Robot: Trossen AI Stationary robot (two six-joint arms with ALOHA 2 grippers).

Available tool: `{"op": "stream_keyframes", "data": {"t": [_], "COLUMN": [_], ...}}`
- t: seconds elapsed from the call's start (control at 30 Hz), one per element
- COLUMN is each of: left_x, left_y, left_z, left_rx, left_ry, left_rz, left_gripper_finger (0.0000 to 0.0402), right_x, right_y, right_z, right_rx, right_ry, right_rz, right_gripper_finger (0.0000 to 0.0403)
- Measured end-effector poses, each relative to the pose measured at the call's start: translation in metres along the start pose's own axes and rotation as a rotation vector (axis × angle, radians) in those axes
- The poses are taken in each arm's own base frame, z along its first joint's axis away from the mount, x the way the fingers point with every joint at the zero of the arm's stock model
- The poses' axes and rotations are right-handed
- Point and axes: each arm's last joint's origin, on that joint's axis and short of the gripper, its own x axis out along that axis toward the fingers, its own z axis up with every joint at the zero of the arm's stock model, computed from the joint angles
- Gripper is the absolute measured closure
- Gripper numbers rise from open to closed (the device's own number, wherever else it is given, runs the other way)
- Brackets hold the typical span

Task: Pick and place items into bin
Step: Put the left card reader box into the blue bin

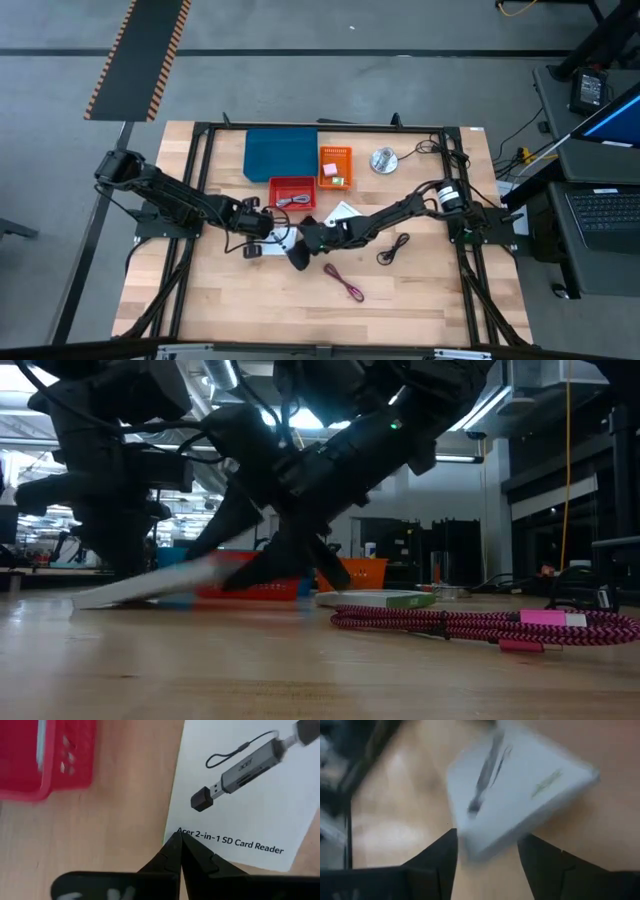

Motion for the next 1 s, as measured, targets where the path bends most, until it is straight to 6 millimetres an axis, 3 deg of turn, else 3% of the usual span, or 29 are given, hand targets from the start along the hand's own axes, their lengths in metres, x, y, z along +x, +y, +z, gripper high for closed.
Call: {"op": "stream_keyframes", "data": {"t": [0.17, 0.47, 0.6, 0.83, 1.0], "left_x": [0.001, -0.001, -0.001, -0.009, -0.03], "left_y": [-0.004, -0.008, -0.009, -0.008, -0.002], "left_z": [0.004, 0.004, 0.004, 0.004, 0.003], "left_rx": [-0.01, 0.038, 0.042, 0.051, 0.048], "left_ry": [-0.035, -0.044, -0.05, -0.067, -0.142], "left_rz": [-0.068, -0.075, -0.058, -0.089, -0.048], "left_gripper_finger": [0.04, 0.04, 0.04, 0.04, 0.0399], "right_x": [-0.002, -0.001, 0.0, -0.002, -0.011], "right_y": [0.005, 0.001, 0.001, 0.002, 0.008], "right_z": [0.016, 0.013, 0.012, 0.014, 0.017], "right_rx": [0.003, 0.002, -0.001, -0.016, -0.099], "right_ry": [-0.146, -0.082, -0.07, -0.063, -0.026], "right_rz": [0.012, 0.023, 0.014, 0.023, 0.043], "right_gripper_finger": [0.0217, 0.0223, 0.0256, 0.0369, 0.0372]}}
